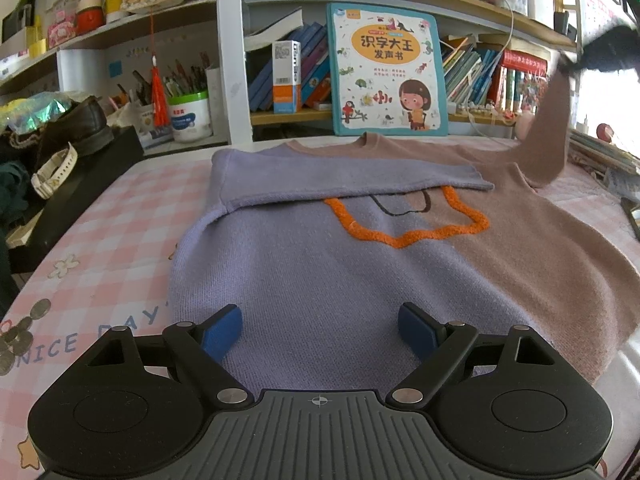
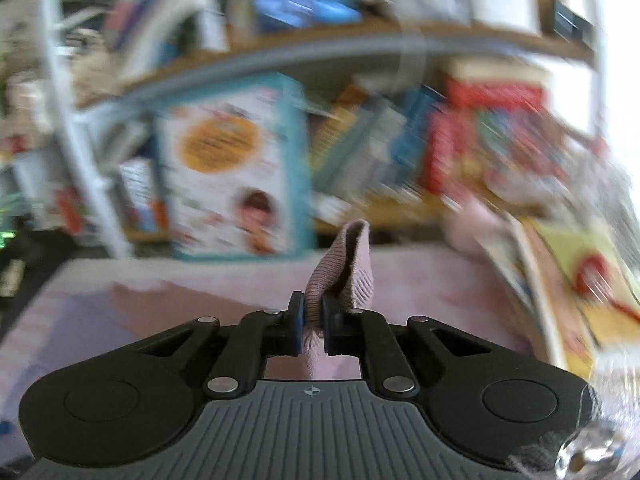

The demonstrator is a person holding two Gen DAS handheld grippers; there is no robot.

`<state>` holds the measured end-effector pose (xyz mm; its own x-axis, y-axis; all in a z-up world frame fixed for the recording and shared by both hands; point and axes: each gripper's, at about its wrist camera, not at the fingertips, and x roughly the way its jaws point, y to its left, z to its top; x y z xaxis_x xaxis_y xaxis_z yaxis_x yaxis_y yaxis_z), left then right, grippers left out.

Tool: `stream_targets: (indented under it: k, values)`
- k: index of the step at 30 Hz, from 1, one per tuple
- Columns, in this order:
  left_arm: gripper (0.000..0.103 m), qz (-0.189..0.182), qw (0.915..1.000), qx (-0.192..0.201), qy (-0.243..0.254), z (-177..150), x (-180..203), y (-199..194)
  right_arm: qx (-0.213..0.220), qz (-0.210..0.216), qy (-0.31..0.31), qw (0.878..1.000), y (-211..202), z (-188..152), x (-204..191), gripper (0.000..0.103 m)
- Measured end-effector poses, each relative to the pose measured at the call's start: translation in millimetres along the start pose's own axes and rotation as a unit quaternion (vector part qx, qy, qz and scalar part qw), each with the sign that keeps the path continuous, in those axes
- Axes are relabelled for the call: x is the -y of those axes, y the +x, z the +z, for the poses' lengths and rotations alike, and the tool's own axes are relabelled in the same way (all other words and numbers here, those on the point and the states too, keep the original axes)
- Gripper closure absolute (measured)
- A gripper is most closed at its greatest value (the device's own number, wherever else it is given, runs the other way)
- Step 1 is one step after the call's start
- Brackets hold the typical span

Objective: Fold clothes
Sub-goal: 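Lift the pink sleeve across the sweater front and open the right tool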

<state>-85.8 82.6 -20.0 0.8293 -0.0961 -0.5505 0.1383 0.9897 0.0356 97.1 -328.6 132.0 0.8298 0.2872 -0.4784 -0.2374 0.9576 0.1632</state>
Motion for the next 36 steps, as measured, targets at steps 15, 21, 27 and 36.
stream_targets:
  k: [15, 21, 27, 36]
  values:
    - [0.014, 0.010, 0.9999, 0.006, 0.006, 0, 2, -1, 0.003, 0.186, -0.091, 0.978, 83, 31, -211, 0.096]
    - [0.014, 0.008, 0.9999, 0.005, 0.004, 0, 1, -1, -0.017, 0.211, -0.079, 0.974, 112, 20, -244, 0.098]
    - [0.014, 0.007, 1.0000, 0.005, 0.002, 0, 1, 0, -0.034, 0.220, -0.062, 0.973, 130, 18, -253, 0.098]
    - [0.014, 0.009, 0.9999, 0.007, 0.003, -1, 2, -1, -0.054, 0.203, -0.087, 0.974, 107, -10, -223, 0.098]
